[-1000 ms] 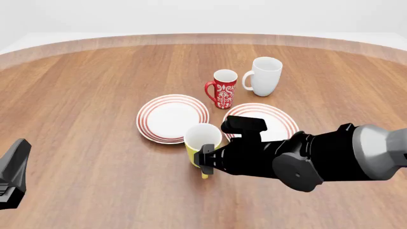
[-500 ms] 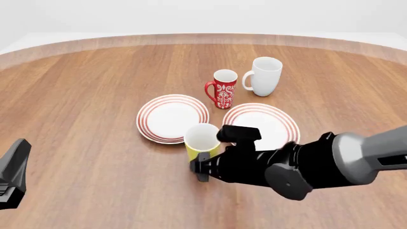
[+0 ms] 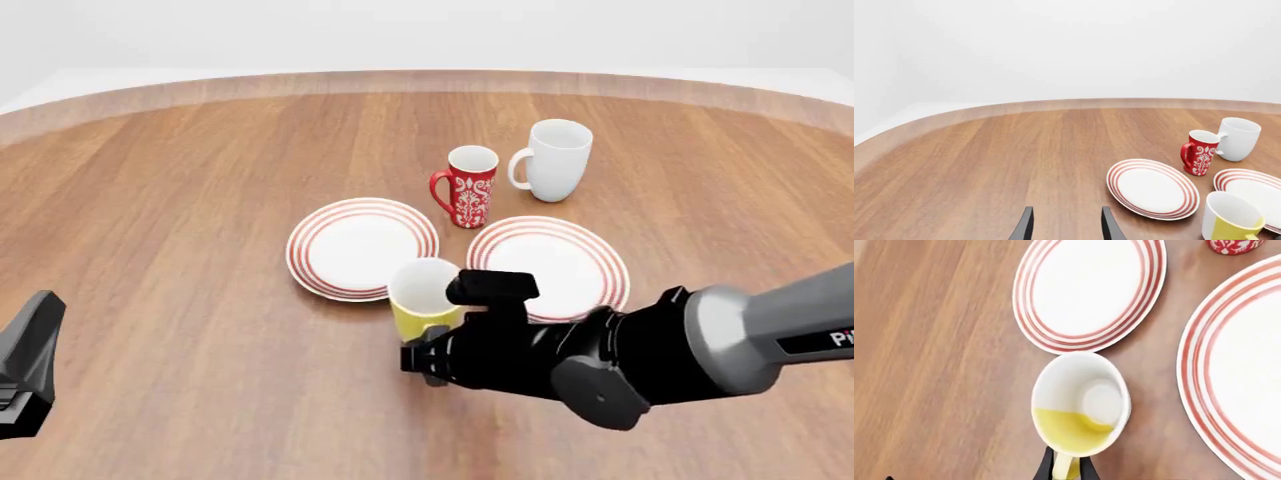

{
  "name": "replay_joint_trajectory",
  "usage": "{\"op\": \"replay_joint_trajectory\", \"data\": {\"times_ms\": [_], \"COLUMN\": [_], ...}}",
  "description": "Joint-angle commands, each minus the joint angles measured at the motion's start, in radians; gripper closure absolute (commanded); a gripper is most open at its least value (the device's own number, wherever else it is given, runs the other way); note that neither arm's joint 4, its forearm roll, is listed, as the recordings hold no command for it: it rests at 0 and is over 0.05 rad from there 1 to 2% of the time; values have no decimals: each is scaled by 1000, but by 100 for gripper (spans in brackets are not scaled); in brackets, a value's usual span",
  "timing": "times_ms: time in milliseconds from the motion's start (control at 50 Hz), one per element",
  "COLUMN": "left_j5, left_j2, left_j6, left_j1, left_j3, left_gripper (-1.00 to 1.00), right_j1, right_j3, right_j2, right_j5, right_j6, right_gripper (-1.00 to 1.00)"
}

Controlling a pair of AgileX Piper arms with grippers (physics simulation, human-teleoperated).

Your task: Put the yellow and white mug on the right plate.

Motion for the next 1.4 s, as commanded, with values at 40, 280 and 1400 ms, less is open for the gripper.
{"op": "replay_joint_trajectory", "data": {"times_ms": [40,280,1400], "left_j5": [0,0,0], "left_j2": [0,0,0], "left_j6": [0,0,0], "left_j1": [0,0,0], "left_j3": [0,0,0], "left_gripper": [-100,-100,-100], "right_j1": [-35,-79,-316], "right_j3": [11,-6,-30], "right_j2": [-38,-119,-234], "right_j5": [41,129,231], "right_j6": [-37,-122,-315], "right_gripper": [100,100,100]}}
